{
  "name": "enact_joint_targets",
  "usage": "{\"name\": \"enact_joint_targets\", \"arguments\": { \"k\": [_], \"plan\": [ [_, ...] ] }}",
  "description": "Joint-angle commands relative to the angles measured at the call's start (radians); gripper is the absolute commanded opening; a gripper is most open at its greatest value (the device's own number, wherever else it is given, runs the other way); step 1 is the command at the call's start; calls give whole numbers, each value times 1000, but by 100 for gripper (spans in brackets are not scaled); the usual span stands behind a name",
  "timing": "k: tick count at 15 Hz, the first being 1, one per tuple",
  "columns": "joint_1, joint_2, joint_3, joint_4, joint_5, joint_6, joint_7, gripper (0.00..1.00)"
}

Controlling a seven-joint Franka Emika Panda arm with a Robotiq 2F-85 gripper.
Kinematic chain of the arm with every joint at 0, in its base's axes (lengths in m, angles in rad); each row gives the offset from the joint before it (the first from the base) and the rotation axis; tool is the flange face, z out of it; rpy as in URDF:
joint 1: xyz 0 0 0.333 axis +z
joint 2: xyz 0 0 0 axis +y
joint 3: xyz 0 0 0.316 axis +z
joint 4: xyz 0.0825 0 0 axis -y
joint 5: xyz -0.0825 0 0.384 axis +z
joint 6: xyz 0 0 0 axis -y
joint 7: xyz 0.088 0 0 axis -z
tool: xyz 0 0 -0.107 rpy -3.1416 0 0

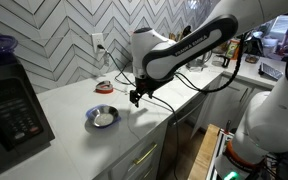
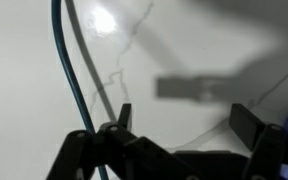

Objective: Put one wooden spatula on top of the clear bowl on the coffeemaker

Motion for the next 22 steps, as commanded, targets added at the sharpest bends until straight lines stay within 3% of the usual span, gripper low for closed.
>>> {"name": "enact_joint_targets", "arguments": {
  "k": [1,5,9,16,22],
  "plan": [
    [24,1,-24,1,-6,-3,4,100],
    [2,-76,-73,-15,49,25,61,100],
    [-53,-166,-174,-22,91,70,28,100],
    [-243,-127,-333,123,70,210,27,100],
    [-251,-143,-322,121,64,191,8,100]
  ]
}}
